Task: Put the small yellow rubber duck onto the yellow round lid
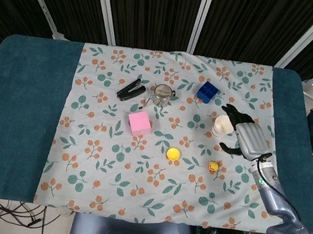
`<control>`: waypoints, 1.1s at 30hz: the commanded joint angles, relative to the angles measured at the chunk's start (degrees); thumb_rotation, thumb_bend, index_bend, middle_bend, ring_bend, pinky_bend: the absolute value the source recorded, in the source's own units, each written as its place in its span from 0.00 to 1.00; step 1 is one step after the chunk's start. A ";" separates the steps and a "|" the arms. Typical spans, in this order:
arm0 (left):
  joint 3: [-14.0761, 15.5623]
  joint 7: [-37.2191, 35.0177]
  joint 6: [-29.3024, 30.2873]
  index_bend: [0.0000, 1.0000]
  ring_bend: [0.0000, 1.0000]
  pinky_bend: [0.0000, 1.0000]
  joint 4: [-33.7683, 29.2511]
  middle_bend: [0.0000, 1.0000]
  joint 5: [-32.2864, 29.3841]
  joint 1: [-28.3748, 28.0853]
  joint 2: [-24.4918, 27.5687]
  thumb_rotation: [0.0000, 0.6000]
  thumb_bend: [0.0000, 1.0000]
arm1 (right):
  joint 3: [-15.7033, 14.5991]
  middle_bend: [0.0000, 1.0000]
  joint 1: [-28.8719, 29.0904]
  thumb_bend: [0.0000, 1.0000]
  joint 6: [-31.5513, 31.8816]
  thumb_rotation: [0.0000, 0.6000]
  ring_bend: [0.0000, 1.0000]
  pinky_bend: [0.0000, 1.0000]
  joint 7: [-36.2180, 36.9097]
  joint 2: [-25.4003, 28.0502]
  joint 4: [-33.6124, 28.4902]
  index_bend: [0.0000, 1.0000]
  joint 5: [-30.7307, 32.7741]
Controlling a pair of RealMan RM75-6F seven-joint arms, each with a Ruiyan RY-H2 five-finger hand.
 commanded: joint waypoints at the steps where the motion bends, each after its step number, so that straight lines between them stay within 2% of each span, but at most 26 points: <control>1: 0.03 0.08 -0.07 0.00 0.00 0.00 -0.02 0.07 -0.01 -0.01 0.01 1.00 0.42 | -0.09 0.03 -0.12 0.16 0.12 1.00 0.16 0.16 0.10 0.15 -0.28 0.05 0.13; 24: 0.02 0.88 0.11 0.00 0.00 0.00 -0.36 0.07 -0.06 0.16 -0.13 1.00 0.42 | -1.53 0.03 -0.76 0.16 0.46 1.00 0.16 0.16 0.06 2.08 -1.27 0.05 -0.54; 33: -0.19 0.68 -0.08 0.00 0.00 0.00 -0.60 0.07 -0.63 0.19 -0.07 1.00 0.42 | -3.44 0.06 -1.23 0.16 0.37 1.00 0.16 0.16 -0.32 2.12 -1.03 0.05 -2.39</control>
